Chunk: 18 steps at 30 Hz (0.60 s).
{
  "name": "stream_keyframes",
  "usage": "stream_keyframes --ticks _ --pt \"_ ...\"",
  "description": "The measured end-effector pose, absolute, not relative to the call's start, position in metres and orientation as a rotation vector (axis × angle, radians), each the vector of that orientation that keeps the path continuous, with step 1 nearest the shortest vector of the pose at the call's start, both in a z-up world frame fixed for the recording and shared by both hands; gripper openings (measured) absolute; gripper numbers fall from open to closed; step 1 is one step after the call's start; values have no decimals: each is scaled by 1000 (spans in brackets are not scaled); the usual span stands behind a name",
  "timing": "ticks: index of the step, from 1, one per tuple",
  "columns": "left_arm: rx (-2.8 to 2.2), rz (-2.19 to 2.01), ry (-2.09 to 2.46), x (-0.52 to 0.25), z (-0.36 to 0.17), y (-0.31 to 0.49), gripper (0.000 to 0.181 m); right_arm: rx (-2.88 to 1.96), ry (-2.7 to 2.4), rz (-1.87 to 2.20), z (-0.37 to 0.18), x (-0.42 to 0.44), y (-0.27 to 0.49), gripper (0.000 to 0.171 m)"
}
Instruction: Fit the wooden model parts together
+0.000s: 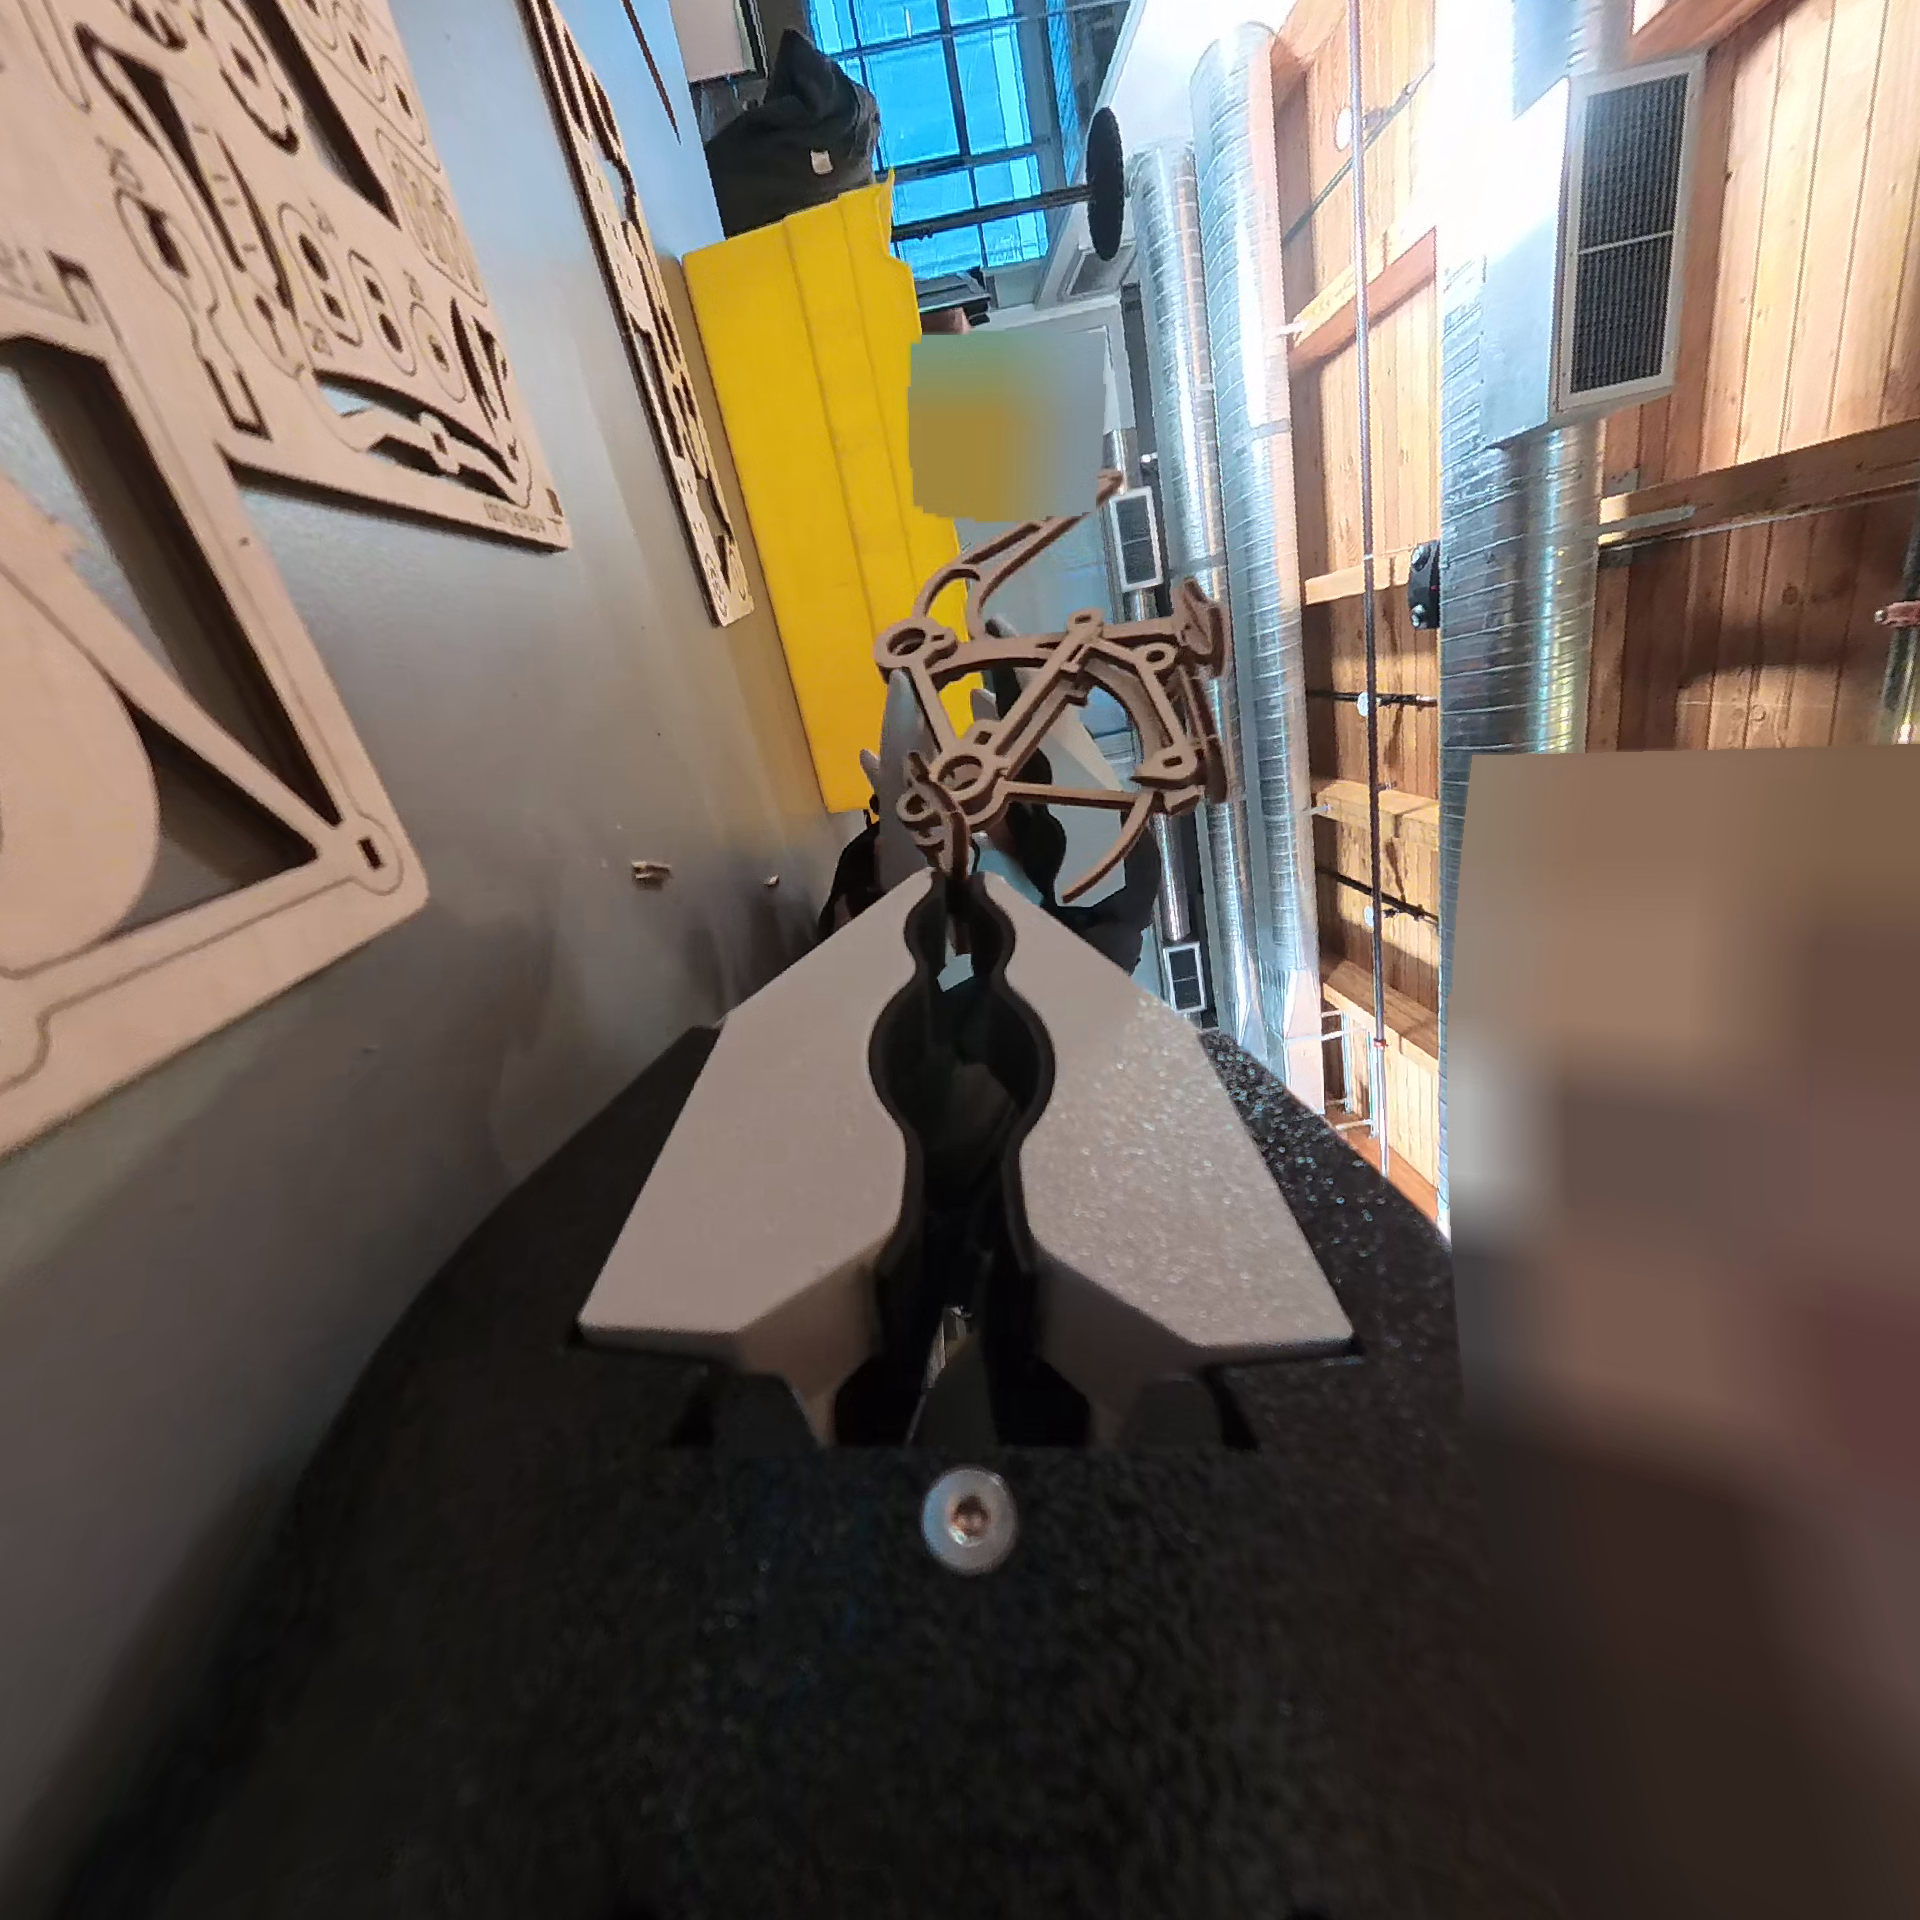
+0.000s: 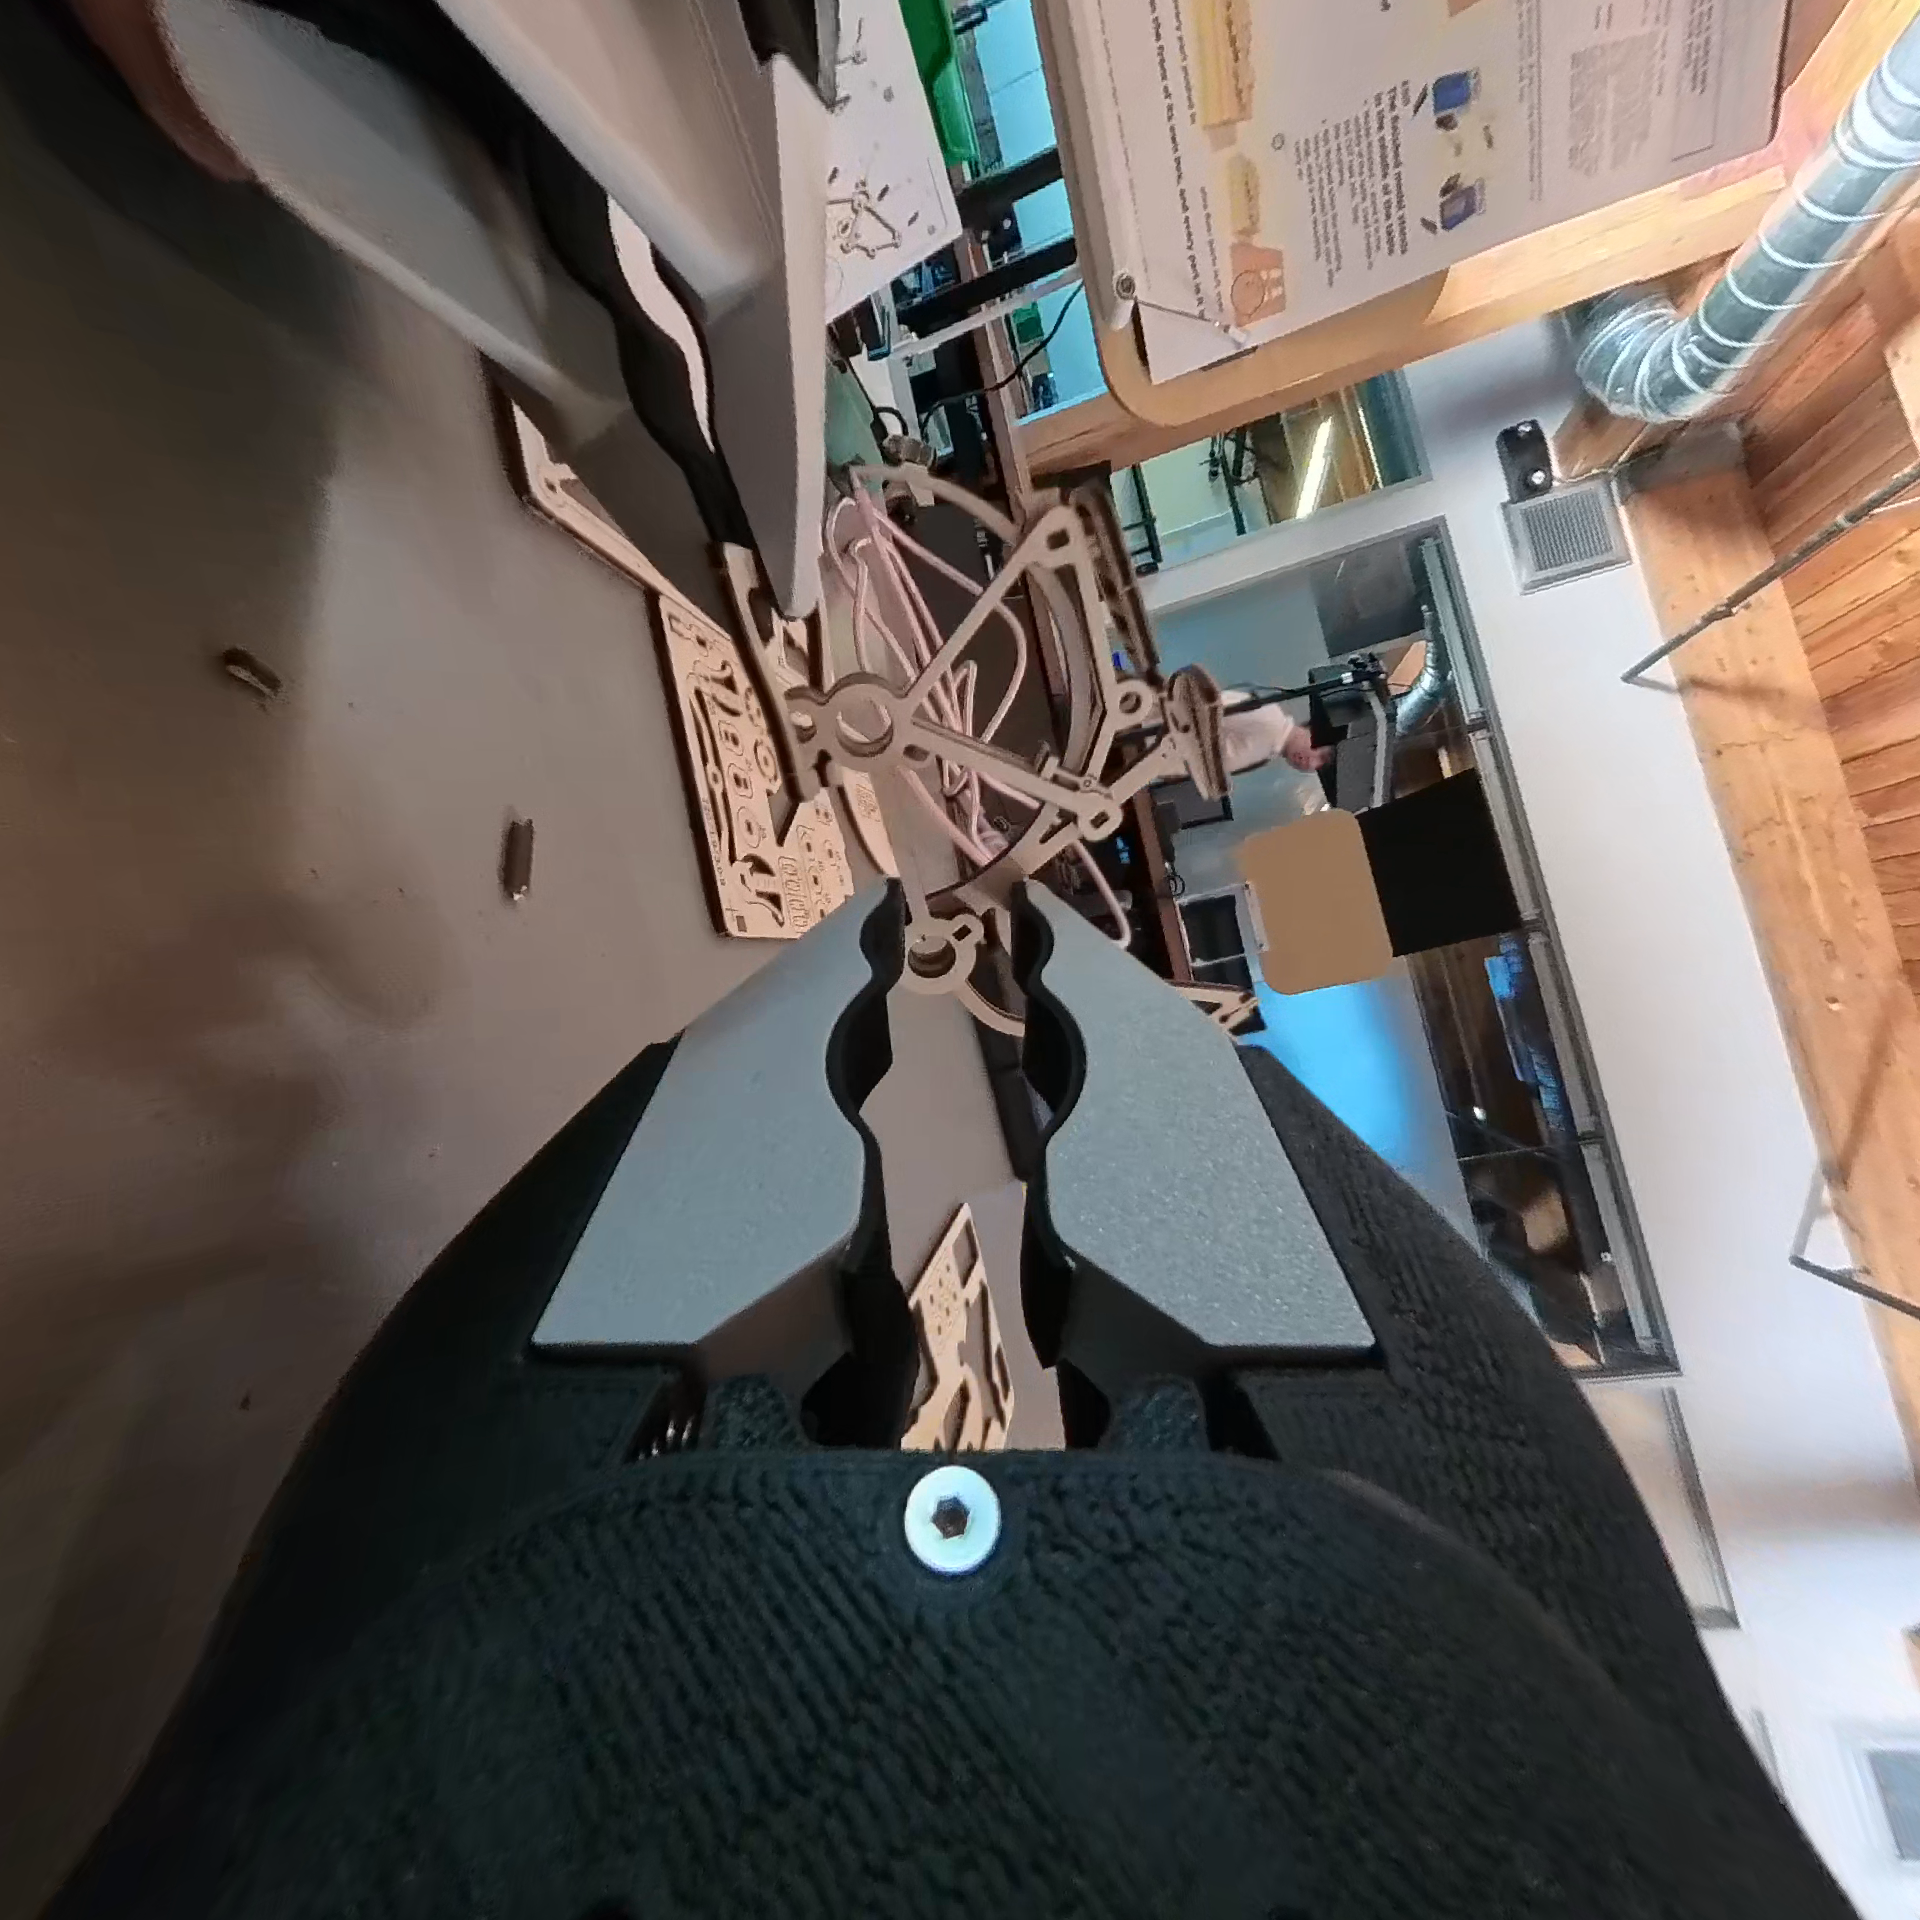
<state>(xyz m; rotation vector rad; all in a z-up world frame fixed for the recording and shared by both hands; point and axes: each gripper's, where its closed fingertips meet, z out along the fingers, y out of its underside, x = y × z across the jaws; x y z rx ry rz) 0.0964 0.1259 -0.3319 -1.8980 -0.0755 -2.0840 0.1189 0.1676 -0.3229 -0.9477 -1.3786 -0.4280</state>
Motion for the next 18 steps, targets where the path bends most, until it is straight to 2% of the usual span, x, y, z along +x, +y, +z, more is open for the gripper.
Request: stream_keyframes --ticks 18 --pt "-1760 -2168 -214 95 -321 128 0 -1053 -1335 -496 -319 116 166 18"
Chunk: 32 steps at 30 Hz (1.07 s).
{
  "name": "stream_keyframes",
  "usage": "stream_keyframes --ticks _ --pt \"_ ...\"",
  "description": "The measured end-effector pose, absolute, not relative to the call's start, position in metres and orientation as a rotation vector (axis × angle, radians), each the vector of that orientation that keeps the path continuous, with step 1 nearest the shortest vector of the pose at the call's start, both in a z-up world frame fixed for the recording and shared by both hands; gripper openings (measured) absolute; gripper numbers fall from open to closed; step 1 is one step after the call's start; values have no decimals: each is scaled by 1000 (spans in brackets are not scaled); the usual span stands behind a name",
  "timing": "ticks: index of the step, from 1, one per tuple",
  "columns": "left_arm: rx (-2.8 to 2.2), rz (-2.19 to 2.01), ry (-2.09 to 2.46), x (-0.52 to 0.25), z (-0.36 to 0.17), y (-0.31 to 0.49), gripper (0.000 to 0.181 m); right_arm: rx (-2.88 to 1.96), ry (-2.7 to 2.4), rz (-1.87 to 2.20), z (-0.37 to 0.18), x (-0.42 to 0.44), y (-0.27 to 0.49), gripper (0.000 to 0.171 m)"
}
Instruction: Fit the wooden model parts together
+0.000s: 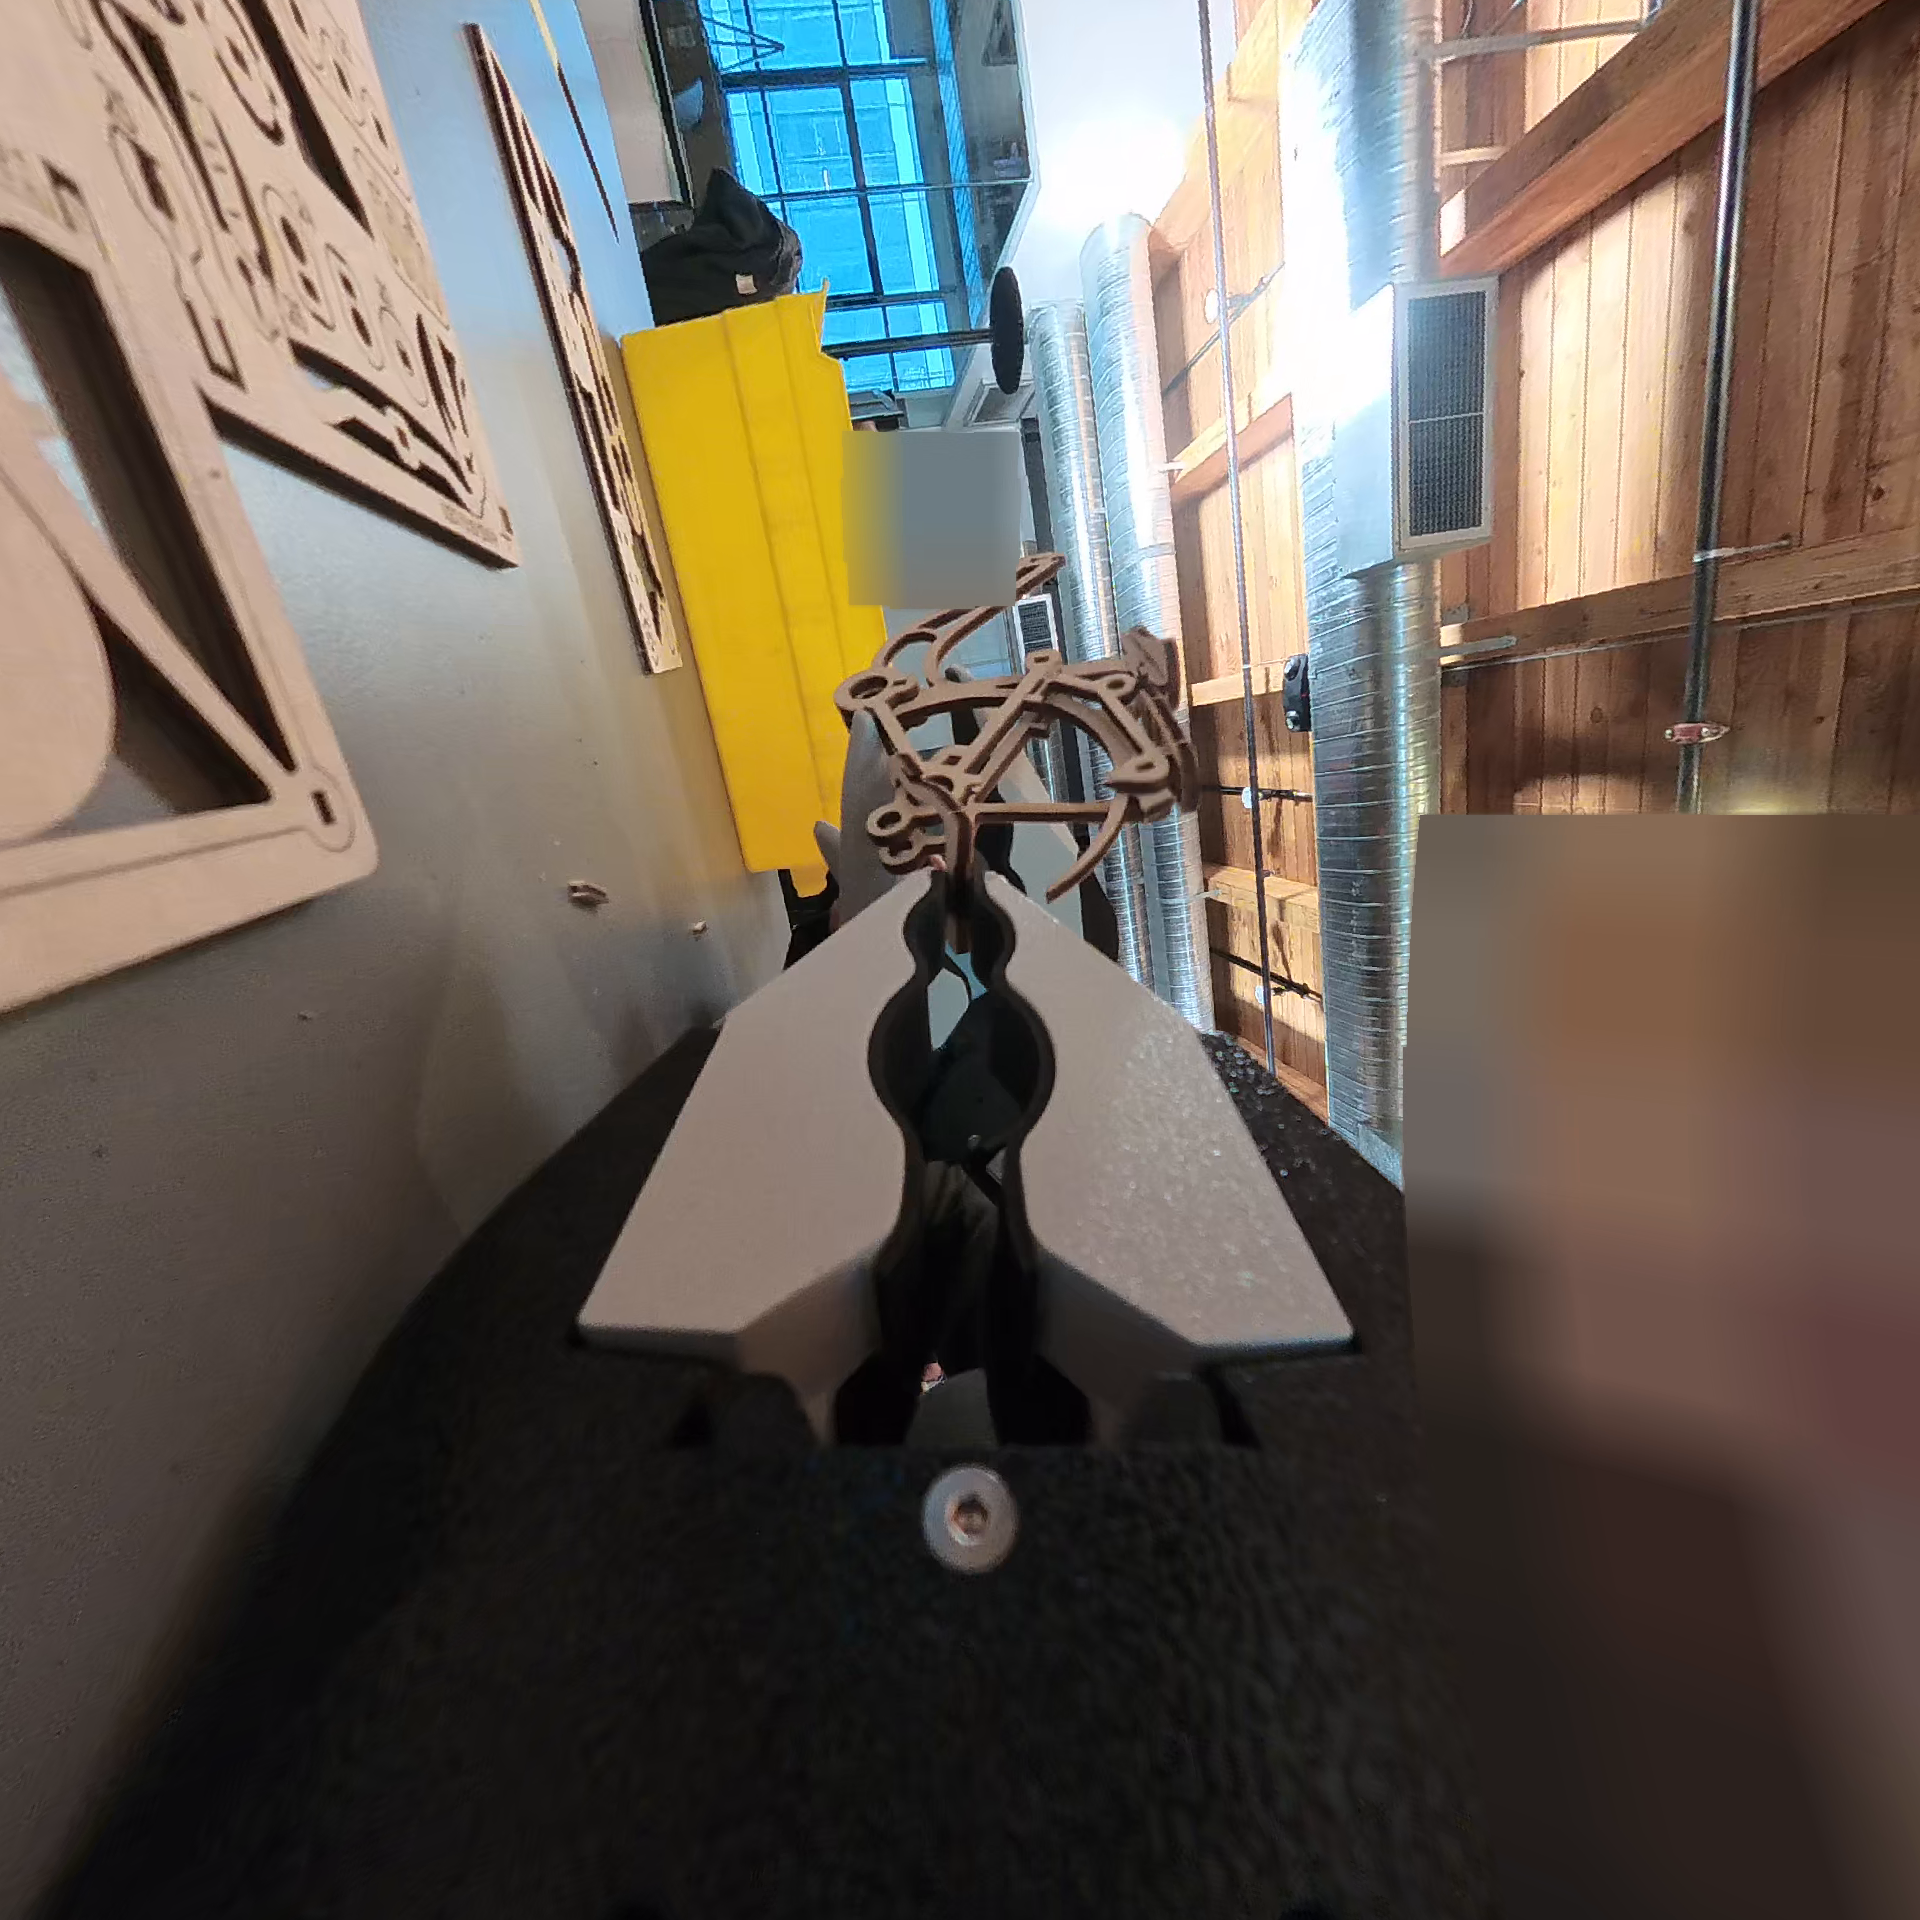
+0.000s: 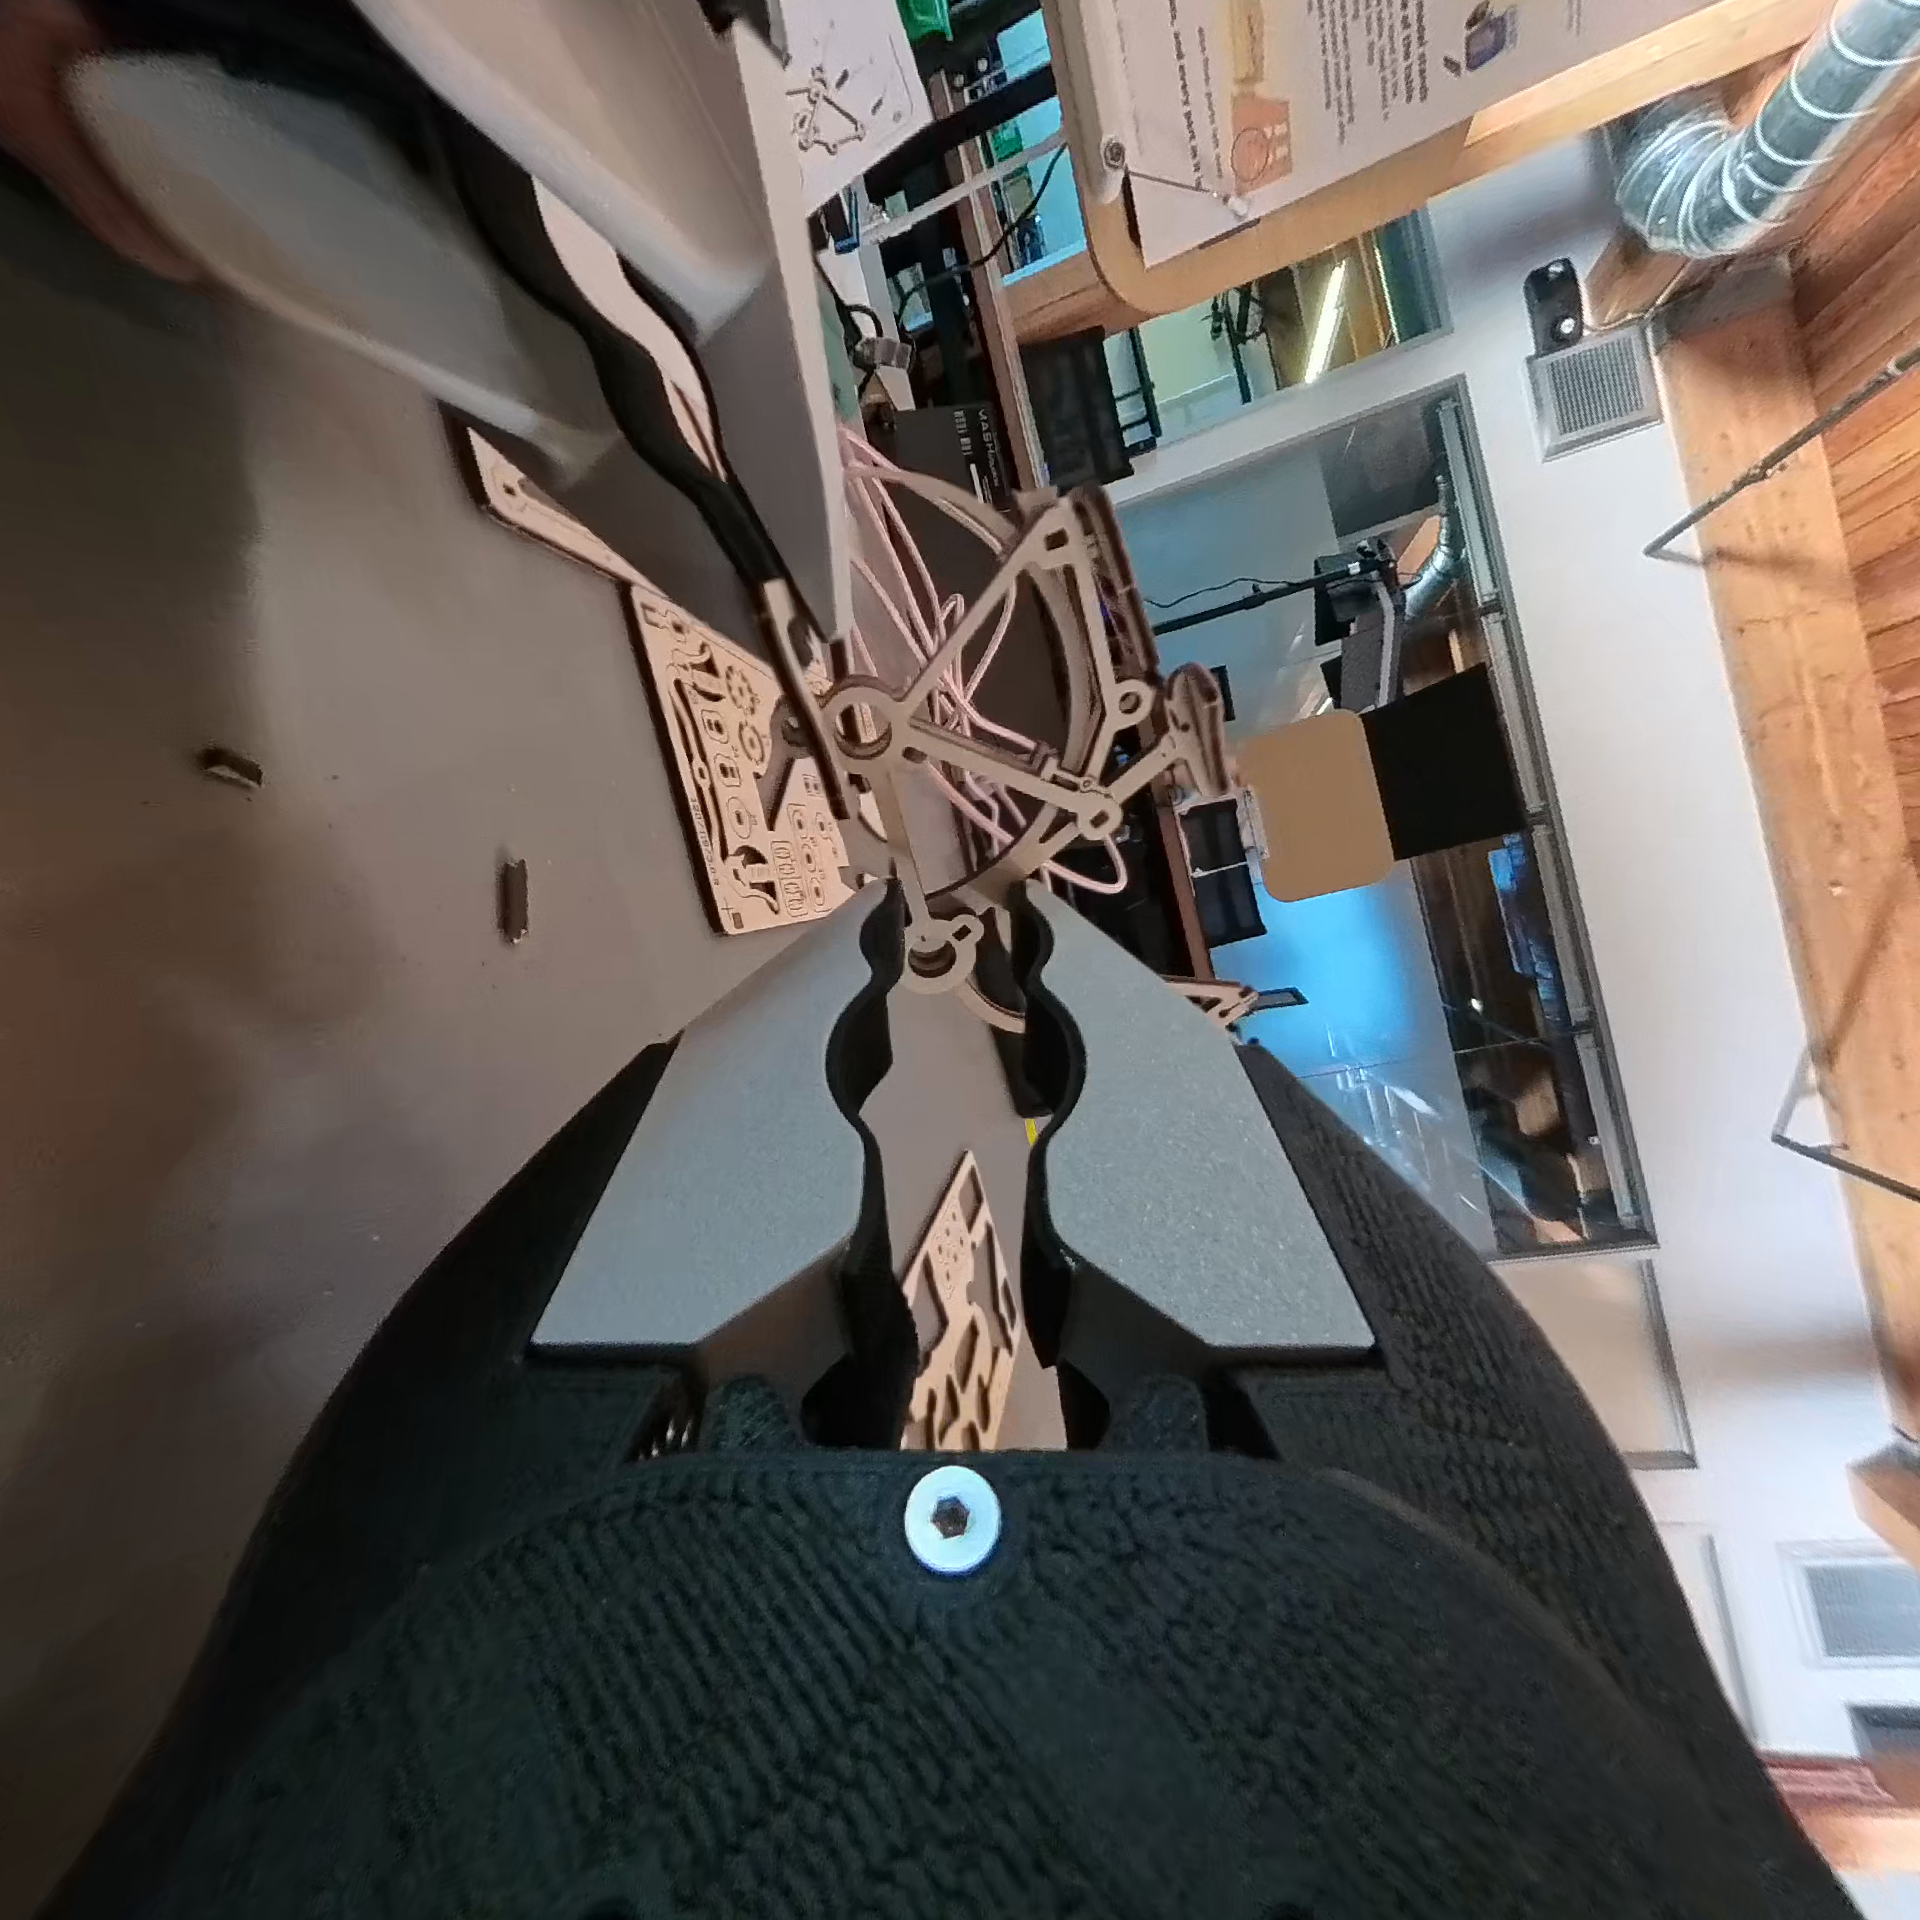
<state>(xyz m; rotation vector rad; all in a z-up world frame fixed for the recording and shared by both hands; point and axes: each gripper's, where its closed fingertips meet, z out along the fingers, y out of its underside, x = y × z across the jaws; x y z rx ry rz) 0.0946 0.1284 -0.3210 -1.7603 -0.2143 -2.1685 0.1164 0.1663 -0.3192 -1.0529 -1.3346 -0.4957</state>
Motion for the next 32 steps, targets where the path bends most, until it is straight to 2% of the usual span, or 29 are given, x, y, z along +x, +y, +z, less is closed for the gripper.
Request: stream_keyframes --ticks 32 --pt "-1599 -2276 -260 91 -305 127 0 -996 -1307 -507 -307 117 163 18"
